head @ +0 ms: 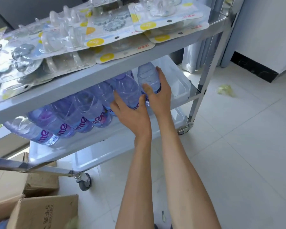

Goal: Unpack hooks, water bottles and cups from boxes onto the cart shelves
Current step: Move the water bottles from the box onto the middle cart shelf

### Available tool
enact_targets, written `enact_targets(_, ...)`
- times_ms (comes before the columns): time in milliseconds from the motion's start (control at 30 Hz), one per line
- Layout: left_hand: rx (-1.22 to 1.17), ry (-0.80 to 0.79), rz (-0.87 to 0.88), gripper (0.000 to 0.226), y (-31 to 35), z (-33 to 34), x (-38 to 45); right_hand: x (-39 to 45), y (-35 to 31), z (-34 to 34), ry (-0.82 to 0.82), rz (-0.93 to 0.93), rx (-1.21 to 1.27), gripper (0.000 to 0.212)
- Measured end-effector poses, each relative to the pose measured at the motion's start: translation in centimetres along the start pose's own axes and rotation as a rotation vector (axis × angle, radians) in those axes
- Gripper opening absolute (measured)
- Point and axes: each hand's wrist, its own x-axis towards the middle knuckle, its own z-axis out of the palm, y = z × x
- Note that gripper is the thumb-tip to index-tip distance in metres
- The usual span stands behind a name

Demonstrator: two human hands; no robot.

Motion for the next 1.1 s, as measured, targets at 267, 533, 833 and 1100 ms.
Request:
enact_targets(267, 0.070, -0.048, -0.089, 0.056, -3.3, -0.4, -1.9, 0.5, 1.6, 0.7, 0.011, -0.008, 0.064, 0.066)
enact_targets(533, 0.049, 0.111, -0.140, 0.055, -2.9, 1.2, -1.7, 0.1, 1.5, -0.2, -0.018, -0.034, -0.004, 0.059)
enact_targets(833, 0.097, 0.135, -0.262, 0.039, -3.0, 1.4, -1.8, -1.3, 2.9, -0.7, -0.083, 0.146, -0.080, 0.069)
enact_targets(1100, 0.053, 0.056, -0.237, 0.023, -4.5, -5.4, -2.7, -6.7, 1.9, -1.6, 0.261, 0.364, -0.104, 0.056)
